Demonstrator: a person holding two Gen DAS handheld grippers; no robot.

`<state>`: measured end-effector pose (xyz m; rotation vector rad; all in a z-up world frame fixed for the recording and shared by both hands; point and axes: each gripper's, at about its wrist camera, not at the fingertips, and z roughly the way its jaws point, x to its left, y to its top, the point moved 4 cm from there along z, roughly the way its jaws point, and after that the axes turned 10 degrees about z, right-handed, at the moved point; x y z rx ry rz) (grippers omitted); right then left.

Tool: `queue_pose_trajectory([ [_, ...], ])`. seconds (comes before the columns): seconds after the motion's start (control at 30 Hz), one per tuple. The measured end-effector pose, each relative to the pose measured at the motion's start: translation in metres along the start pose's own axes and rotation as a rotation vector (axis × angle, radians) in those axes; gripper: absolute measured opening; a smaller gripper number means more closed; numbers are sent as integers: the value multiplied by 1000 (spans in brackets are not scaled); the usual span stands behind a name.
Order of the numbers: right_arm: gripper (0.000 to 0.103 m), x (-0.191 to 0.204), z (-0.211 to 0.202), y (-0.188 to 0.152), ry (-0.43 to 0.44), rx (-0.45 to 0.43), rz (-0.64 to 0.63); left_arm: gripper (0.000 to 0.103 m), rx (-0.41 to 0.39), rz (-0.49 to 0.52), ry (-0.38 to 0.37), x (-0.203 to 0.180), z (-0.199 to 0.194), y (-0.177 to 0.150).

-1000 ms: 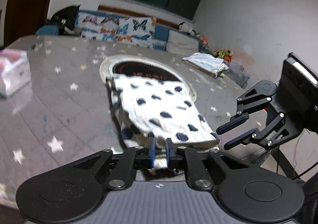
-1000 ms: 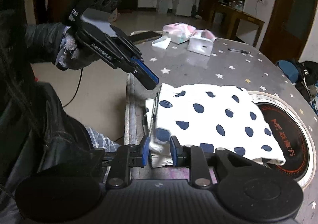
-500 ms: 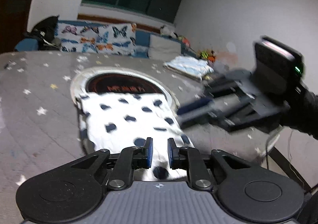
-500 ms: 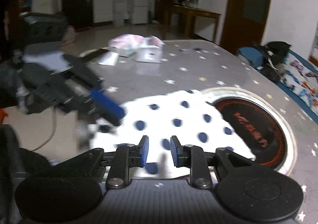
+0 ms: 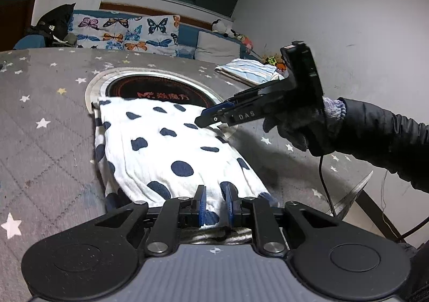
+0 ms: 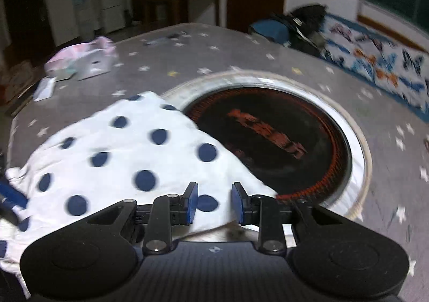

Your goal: Fold clothes

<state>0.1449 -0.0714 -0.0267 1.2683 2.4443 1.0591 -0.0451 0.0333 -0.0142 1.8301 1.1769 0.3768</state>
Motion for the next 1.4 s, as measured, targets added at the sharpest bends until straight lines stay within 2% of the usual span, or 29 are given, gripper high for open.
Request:
queue_pose_trajectory([
  [0.17, 26, 8, -8, 11, -5, -30, -46, 19, -17, -5, 9, -1, -7, 5],
  [0.27, 28, 28, -15, 24, 61, -41, -87, 26, -41, -8, 19, 0, -14, 8],
  [0.4, 29, 65, -10, 34, 180, -14, -152, 26, -36, -29, 35, 5, -14, 6],
  [0.53, 29, 97, 12, 35, 226, 34, -244, 26, -26, -53, 27, 8, -12, 0],
  [0.8, 28, 112, 60, 48, 225, 85, -272, 26, -29, -78, 4, 12, -13, -5],
  [1.1, 27, 108, 93, 73, 195, 70, -248, 26, -28, -100, -8, 15, -13, -9],
  [1.23, 27, 103, 99, 84, 152, 40, -225, 26, -31, -97, 0, 14, -16, -8],
  [1.4, 29, 83, 80, 89, 137, 21, -169, 28, -61, -86, 21, 15, -33, -6],
])
